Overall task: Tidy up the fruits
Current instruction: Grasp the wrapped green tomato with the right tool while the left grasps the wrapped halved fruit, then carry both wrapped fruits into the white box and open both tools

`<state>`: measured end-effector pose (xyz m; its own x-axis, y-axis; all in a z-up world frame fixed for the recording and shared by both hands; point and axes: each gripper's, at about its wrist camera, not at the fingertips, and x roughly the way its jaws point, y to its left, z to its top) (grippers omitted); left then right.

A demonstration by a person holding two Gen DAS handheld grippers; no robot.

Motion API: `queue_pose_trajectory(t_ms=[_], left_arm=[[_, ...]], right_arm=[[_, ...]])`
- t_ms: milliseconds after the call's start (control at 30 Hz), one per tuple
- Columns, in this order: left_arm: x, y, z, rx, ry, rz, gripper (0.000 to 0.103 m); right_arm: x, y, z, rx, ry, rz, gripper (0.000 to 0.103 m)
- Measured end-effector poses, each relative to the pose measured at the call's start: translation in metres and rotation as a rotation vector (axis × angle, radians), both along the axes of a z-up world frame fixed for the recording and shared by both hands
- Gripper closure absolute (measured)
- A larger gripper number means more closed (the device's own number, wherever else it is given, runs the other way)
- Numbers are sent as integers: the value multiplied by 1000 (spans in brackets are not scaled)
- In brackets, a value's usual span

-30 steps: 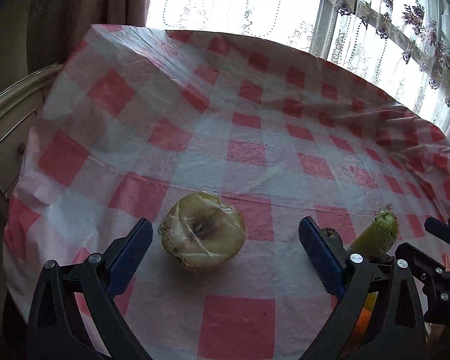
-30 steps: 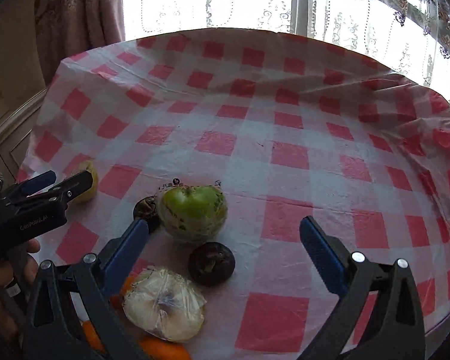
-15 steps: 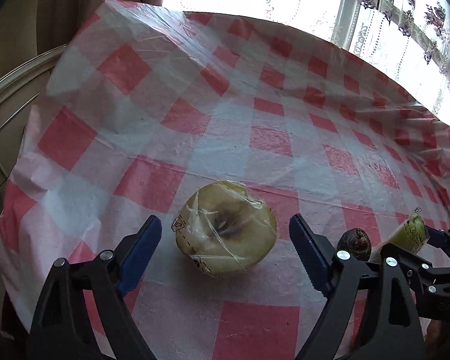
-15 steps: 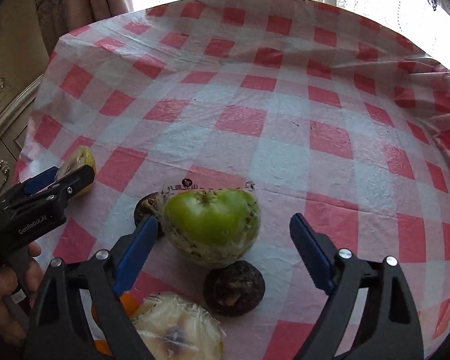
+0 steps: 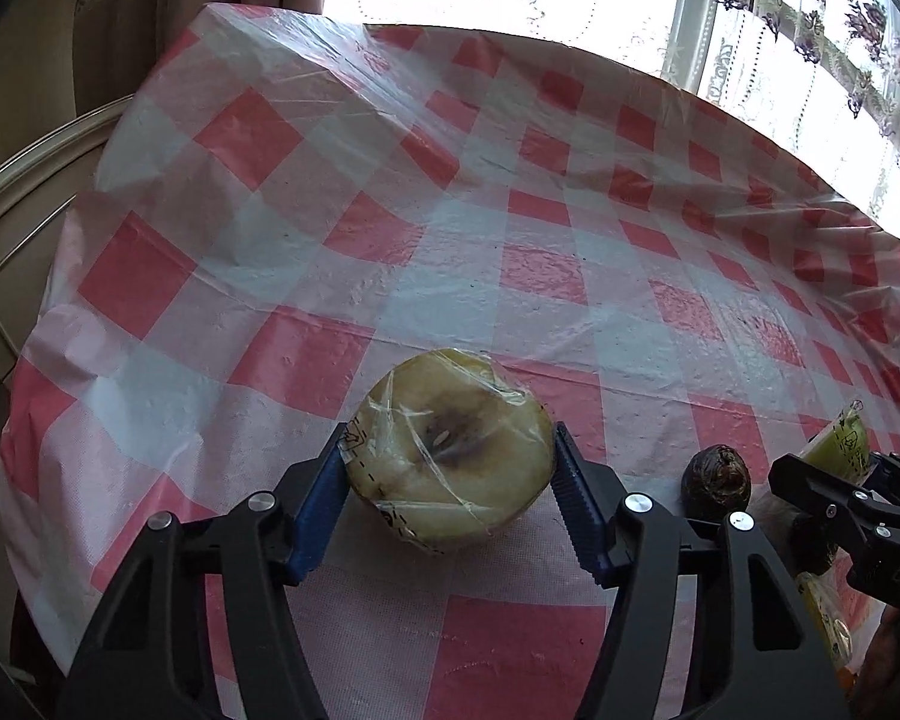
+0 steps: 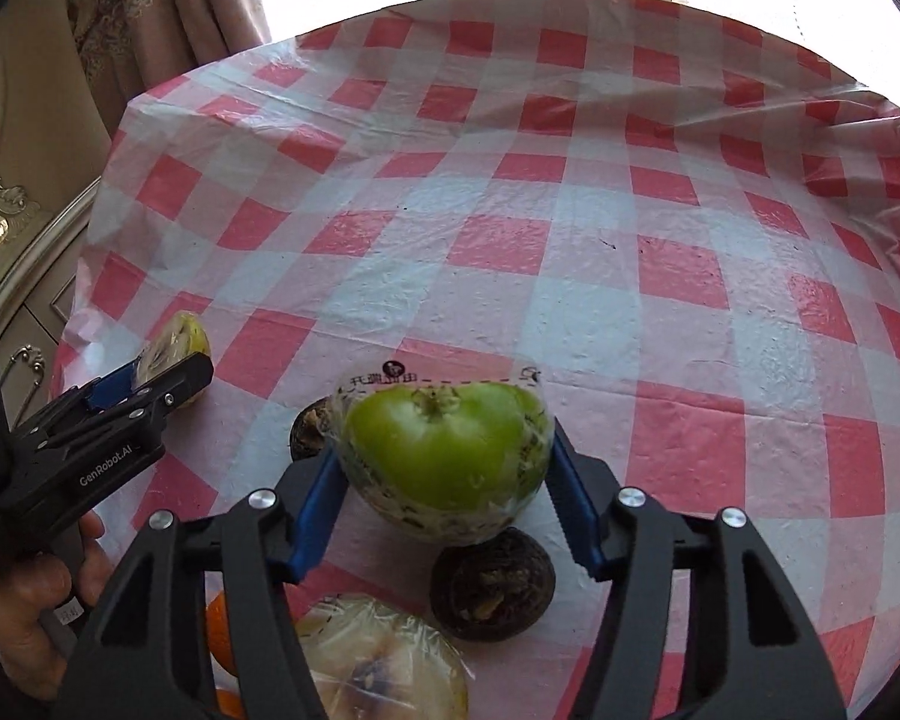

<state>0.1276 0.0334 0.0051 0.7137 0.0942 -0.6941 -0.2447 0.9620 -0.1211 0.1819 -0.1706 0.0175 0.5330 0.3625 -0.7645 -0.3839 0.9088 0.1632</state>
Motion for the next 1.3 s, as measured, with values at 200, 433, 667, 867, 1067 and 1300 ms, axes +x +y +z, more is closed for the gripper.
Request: queue_pose_trajectory(t_ms=[200,433,667,867,1067,1300], left_arm=[[-5,-4,4,24,-33,-2,41],[-13,-17,15,72,-76,-15,41],[-25,-37,34,119,-128,-44,41],[-33,-62,47,132,-154,-104,41],[-40,-95,58,129,-161,-185,41],[-48,-160,63,121,-149,-348,42]], right_arm=[[-6,-17,12,57,-52,-51,41],[-15,-42,14,96,-70,-110,41],[-28,-69,20,128,-78,-163,41],[-47,-92,26,146,-86,-203,41],[-71,-121,32,162,-92,-248,41],[-102,-168,42,144,-119,-317,41]])
